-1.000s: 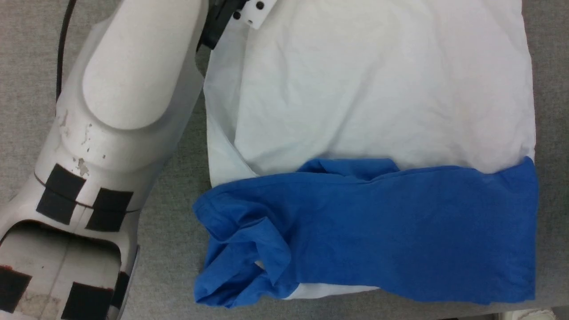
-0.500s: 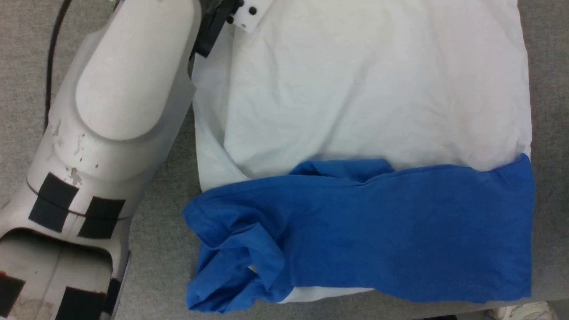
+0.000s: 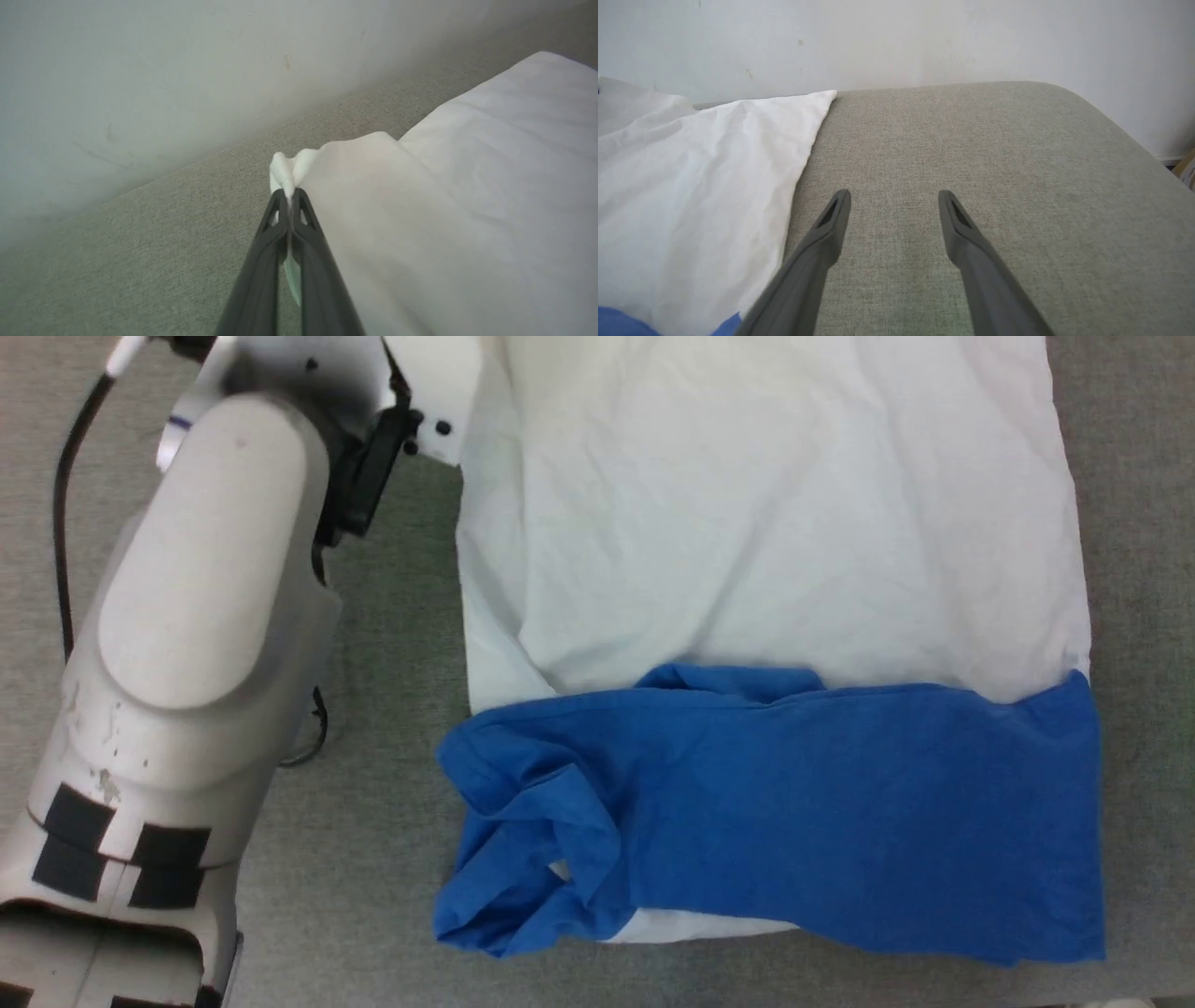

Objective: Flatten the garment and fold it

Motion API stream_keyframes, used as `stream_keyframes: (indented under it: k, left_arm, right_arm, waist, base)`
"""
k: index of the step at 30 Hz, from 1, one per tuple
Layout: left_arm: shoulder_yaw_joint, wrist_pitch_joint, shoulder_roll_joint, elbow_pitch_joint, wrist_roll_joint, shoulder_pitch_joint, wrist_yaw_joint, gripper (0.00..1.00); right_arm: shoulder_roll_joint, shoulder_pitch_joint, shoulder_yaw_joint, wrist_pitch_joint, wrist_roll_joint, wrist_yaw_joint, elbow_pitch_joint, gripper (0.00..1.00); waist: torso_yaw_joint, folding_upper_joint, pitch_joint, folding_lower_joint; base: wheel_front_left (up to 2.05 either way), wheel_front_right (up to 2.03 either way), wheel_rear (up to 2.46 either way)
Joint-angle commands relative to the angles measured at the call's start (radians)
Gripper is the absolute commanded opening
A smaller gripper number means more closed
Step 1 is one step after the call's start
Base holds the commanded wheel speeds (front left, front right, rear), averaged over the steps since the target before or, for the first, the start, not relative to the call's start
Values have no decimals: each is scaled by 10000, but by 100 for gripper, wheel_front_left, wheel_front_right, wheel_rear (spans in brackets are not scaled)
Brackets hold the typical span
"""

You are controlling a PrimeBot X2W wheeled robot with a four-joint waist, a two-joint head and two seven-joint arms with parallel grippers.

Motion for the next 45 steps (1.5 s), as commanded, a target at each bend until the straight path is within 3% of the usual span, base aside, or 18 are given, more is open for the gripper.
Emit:
stream_keyframes:
  k: [1, 5, 10, 12, 16, 23, 31, 41, 42, 43, 45]
  left_arm:
    - [104, -108, 42, -136, -125, 264, 112, 0]
    - [204, -206, 88, -319, -270, 545, 196, 0]
    - [224, -266, 132, -513, -374, 732, 246, 0]
    - [154, -277, 38, -580, -383, 695, 263, 0]
    - [-44, -326, -225, -652, -351, 446, 271, 0]
    - [-384, -420, -627, -608, -259, -68, 240, 0]
    - [-804, -509, -1018, -580, -180, -562, 106, 0]
    - [-1127, -521, -1338, -574, -218, -927, 16, 0]
    - [-1133, -529, -1340, -567, -230, -942, 15, 0]
    - [-1132, -541, -1333, -558, -239, -956, 17, 0]
    - [-1114, -572, -1301, -526, -249, -978, 34, 0]
  right_arm:
    - [-115, -47, -55, 126, 93, -9, -229, 100]
    - [-617, -480, 22, 580, 636, -9, -851, 100]
    - [-2170, -2420, 285, 1895, 1963, -9, -1917, 100]
    - [-2729, -3457, 458, 2795, 2463, -9, -1739, 100]
    - [-3168, -5752, 999, 4467, 2857, -9, -370, 100]
    - [-2511, -8876, 2024, 7187, 2037, -9, 2745, 100]
    - [-1863, -10510, 2593, 8144, 883, -9, 4593, 100]
    - [-1665, -11163, 2619, 8740, 75, -9, 5478, 100]
    - [-1641, -11188, 2563, 8793, 11, -9, 5534, 27]
    - [-1615, -11207, 2502, 8834, -60, -9, 5580, 0]
    - [-1568, -11224, 2401, 8831, -201, -9, 5600, 0]
  waist:
    - [415, 0, -427, 1]
    - [570, 0, -555, 1]
    - [767, 0, -584, 1]
    - [872, 0, -473, 1]
    - [1067, 0, -100, 1]
    - [1441, 0, 610, 1]
    - [1978, 0, 1121, 1]
    - [2458, 0, 1460, 1]
    - [2472, 0, 1480, 1]
    - [2478, 0, 1497, 1]
    - [2467, 0, 1500, 1]
  base:
    - [0, 0, 0]
    - [0, 0, 0]
    - [0, 0, 0]
    - [0, 0, 0]
    - [0, 0, 0]
    - [0, 0, 0]
    - [0, 0, 0]
    - [0, 0, 0]
    - [0, 0, 0]
    - [0, 0, 0]
    - [0, 0, 0]
